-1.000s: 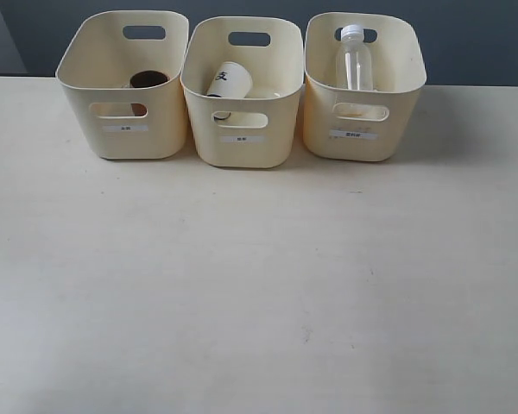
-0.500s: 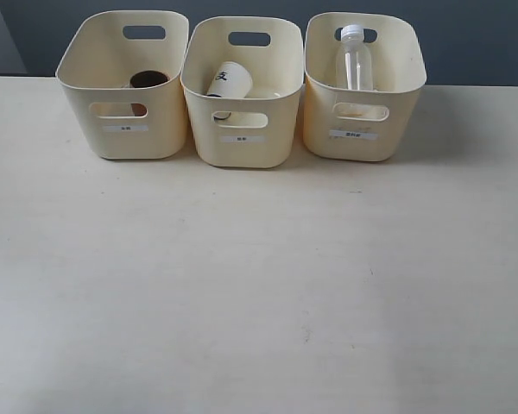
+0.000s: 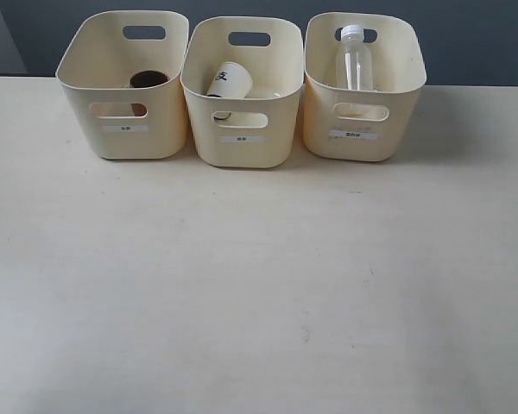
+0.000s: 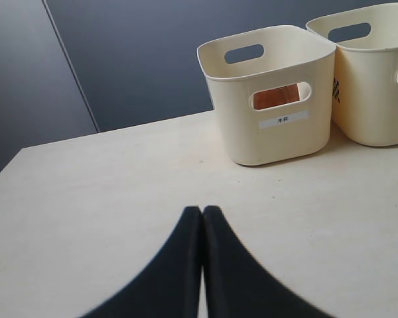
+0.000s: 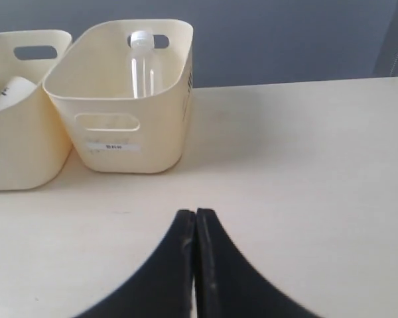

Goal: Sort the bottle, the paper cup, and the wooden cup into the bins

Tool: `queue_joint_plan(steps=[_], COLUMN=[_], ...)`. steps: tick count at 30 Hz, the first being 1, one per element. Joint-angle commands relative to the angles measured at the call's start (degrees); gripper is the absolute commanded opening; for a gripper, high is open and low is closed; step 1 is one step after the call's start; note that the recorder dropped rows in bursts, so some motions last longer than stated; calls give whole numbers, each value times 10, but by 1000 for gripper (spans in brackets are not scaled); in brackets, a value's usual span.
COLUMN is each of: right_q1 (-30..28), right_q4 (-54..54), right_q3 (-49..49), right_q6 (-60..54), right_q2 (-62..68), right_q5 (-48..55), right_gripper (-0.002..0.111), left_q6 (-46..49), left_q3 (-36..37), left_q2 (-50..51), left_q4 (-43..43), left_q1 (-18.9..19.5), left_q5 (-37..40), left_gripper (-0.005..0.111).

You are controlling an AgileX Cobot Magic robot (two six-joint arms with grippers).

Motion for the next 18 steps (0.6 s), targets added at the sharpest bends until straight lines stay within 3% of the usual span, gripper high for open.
queue_joint_plan(steps=[1, 9, 18], right_q1=[-1, -1, -1], right_q4=[-31, -45, 59], right_q3=[36, 83, 88], right_q6=[22, 63, 77], right_q2=[-4, -4, -4], right_q5=[-4, -4, -10], right_gripper=[-1, -1, -1], left_q6=[-1, -1, -1], left_q3=[1, 1, 1], left_q2=[-3, -3, -3], left_q4=[3, 3, 3], left_q1=[-2, -2, -2], left_q5=[-3, -3, -3], left_gripper=[0, 0, 0])
